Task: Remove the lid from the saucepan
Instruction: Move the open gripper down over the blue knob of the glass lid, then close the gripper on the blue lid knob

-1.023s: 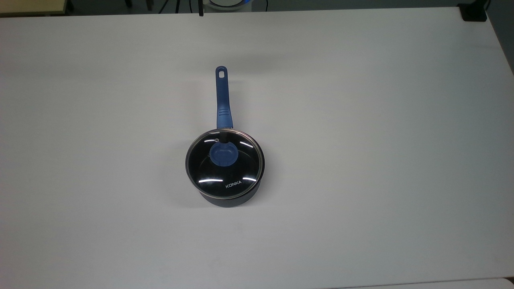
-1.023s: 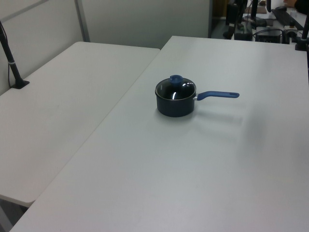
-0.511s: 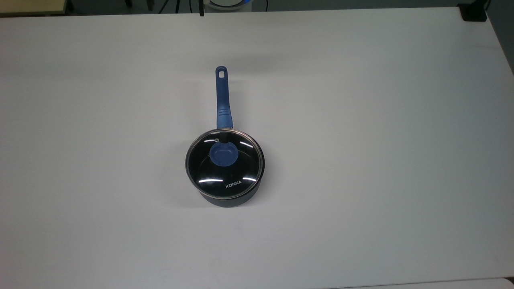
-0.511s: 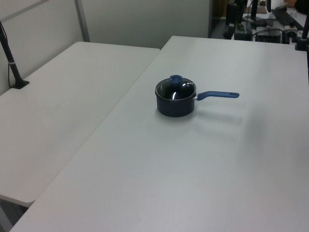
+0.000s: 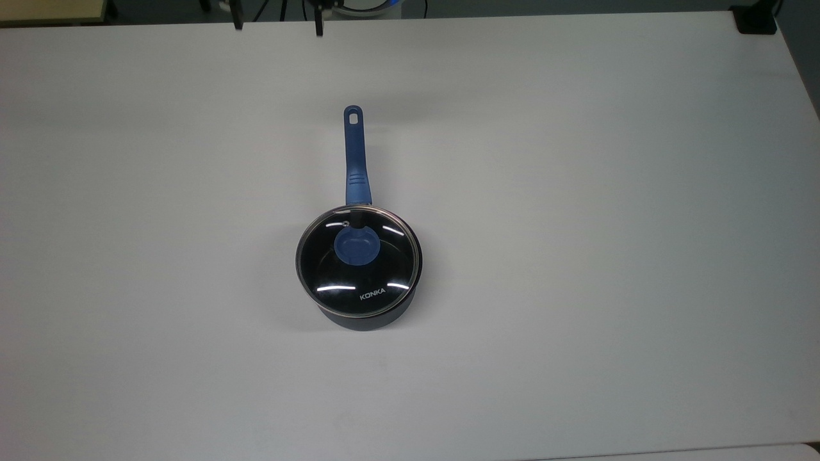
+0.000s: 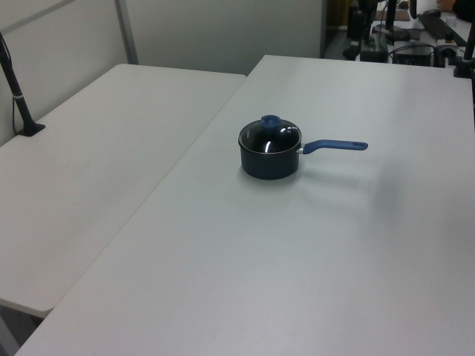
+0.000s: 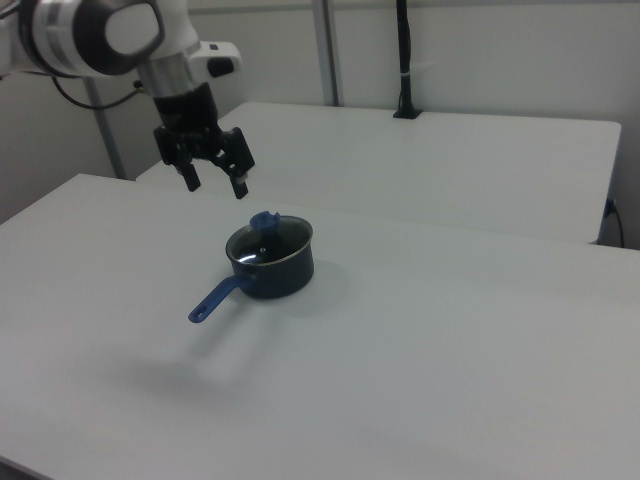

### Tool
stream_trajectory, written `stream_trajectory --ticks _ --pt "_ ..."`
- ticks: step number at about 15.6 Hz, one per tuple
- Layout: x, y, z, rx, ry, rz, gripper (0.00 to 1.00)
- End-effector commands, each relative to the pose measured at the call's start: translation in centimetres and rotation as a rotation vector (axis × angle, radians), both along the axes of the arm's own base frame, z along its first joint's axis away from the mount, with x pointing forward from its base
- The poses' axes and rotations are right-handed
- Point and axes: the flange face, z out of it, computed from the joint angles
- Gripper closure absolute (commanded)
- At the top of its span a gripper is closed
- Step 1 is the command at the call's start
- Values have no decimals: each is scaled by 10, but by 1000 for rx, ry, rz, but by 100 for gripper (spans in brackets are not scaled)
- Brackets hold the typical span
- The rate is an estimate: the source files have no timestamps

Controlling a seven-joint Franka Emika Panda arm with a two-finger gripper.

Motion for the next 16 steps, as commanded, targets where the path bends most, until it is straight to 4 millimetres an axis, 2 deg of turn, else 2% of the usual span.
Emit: stream_trajectory --ticks 1,4,7,10,16 --pt "55 -7 -24 25 -38 -32 0" --pt "93 4 -52 33 -91 -161 0" --pt "127 30 -82 62 -215 -187 0" --pt "144 57 -119 73 -221 -183 0" --pt "160 86 -161 98 -248 -209 0"
